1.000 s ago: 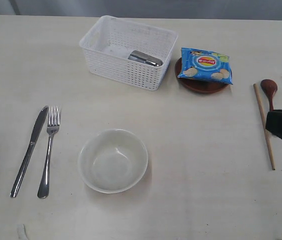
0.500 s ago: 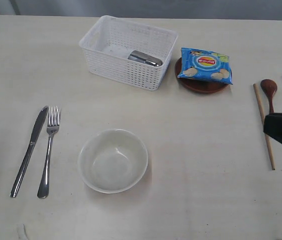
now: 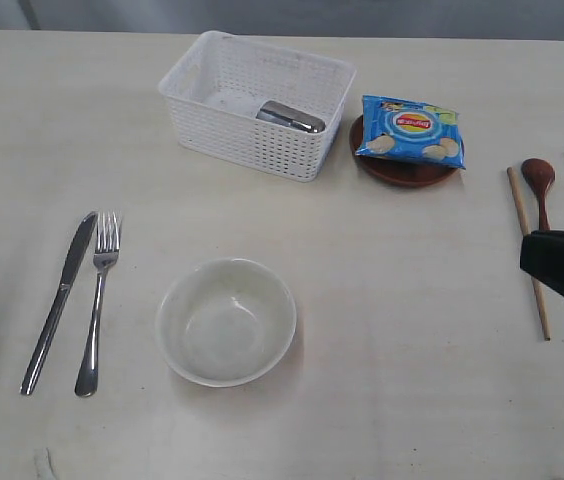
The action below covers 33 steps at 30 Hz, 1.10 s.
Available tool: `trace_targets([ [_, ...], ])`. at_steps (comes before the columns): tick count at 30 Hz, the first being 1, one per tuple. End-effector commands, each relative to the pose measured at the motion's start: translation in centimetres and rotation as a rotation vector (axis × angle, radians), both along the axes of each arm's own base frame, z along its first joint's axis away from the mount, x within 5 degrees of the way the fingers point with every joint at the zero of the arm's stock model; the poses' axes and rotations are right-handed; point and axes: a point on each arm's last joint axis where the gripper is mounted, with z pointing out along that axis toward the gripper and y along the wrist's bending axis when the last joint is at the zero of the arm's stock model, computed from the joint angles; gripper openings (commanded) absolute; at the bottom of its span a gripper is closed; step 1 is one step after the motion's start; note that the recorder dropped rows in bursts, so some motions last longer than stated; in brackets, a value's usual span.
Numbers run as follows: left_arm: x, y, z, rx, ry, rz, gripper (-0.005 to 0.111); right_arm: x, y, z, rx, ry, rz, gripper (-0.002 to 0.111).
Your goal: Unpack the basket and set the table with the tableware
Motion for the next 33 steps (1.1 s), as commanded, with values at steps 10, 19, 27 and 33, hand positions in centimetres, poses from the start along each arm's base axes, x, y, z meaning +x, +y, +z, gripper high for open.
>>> trace_targets([
  [10,0.0,0.0,0.2,-0.064,-0.026,0.008,0.000,0.0,-0.1,0.1,0.004,-0.016,-0.005,0.000],
  [19,0.0,0.1,0.4,-0.061,-0.044,0.010,0.000,0.0,-0.1,0.1,0.008,-0.014,-0.005,0.000],
  [27,-0.8,0.0,4.1,-0.169,-0.090,-0.004,0.000,-0.1,0.0,0.1,0.023,-0.004,-0.003,0.000],
  [33,-0.7,-0.3,13.9,-0.125,-0.036,-0.037,0.000,-0.2,0.1,0.2,0.047,0.009,0.000,0.000],
])
